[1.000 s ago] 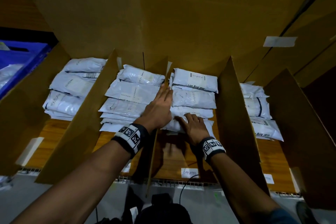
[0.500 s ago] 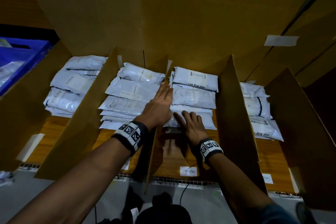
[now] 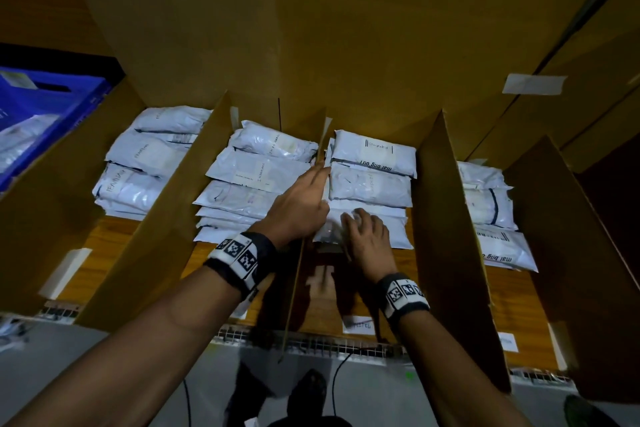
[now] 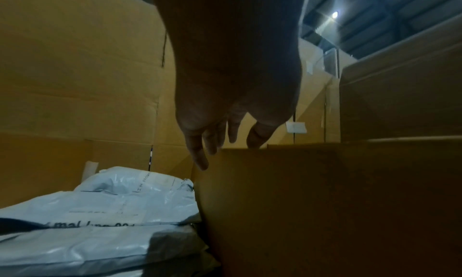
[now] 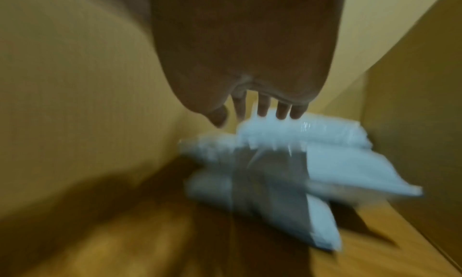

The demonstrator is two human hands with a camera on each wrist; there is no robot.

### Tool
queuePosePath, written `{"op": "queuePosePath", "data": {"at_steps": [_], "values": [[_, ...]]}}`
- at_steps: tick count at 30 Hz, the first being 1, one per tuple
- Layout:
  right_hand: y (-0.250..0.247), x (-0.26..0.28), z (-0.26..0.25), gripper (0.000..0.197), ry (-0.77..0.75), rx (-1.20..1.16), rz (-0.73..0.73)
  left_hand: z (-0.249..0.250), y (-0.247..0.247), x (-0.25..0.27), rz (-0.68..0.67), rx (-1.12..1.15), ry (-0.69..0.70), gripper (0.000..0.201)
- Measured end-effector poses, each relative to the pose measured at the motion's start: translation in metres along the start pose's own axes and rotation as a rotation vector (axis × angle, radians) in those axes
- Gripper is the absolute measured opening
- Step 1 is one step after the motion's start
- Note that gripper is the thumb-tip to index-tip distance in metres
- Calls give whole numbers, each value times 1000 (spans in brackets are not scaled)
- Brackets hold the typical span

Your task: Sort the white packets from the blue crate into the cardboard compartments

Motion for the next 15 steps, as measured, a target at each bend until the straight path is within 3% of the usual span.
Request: {"op": "queuePosePath", "data": {"at_steps": [7,10,15], "values": [[-104,47,-21,22,42,-219,222,-2,-64,87,45,-136,27,40],[-150,68,-60,19,-23,-266,295,-13,-101,133,21,-152,47,39],[-204,92,-161,21,-121,-283,269,-51,-186,213,43,-155,8,35]]}}
Point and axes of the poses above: each hand's wrist, its own x-axis away from the middle knuckle, its own y-axis out of the palm, z = x × y, the point moved 5 cm from there along -x, towards the middle knuckle, and after that the axes turned 12 degrees about x, right-handed, at the moved point
